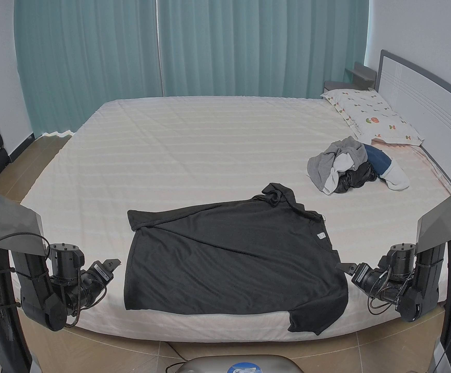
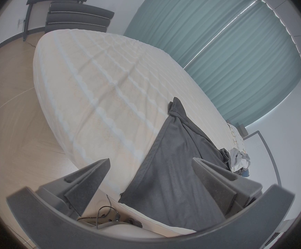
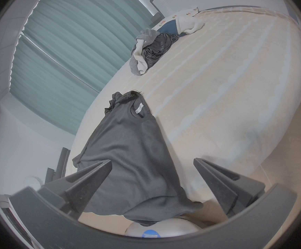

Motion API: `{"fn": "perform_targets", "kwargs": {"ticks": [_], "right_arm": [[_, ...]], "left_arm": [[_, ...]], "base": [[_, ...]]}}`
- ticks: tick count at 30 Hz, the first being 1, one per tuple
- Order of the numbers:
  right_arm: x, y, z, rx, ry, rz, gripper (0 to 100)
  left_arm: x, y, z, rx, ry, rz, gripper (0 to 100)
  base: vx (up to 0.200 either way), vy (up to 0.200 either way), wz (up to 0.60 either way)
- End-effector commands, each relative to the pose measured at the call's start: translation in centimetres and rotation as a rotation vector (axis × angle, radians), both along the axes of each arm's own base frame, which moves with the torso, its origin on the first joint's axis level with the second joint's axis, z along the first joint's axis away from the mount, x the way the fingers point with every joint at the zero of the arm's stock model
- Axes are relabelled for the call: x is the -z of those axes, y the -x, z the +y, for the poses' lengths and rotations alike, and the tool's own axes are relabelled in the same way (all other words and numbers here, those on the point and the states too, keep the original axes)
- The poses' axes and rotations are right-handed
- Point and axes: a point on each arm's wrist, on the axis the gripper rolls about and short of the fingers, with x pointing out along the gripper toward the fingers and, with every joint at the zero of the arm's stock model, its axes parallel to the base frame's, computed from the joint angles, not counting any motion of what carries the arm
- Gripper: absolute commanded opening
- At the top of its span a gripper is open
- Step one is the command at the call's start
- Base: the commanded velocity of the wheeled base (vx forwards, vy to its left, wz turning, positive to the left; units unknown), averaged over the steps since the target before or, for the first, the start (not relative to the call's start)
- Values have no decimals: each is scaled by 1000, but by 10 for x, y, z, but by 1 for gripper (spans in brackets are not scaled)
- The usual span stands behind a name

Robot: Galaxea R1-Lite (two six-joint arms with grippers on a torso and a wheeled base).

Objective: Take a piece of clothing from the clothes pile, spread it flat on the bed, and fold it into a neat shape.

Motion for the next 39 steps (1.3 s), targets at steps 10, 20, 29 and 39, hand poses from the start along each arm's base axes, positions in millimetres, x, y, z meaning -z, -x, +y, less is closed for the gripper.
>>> {"fn": "perform_targets", "kwargs": {"ticks": [10,20,29,39], "right_arm": [[11,-2,-2,-21,-63,32,100],[12,-2,-1,-26,-62,37,100],[14,-1,0,-29,-58,42,100],[14,-1,0,-29,-58,42,100]], "left_arm": [[3,-7,-2,-16,48,-10,100],[4,-11,-2,-25,60,-17,100],[7,-11,-2,-28,65,-8,100],[9,-12,-3,-26,64,-3,100]], "base": [[140,0,0],[0,0,0],[0,0,0],[100,0,0]]}}
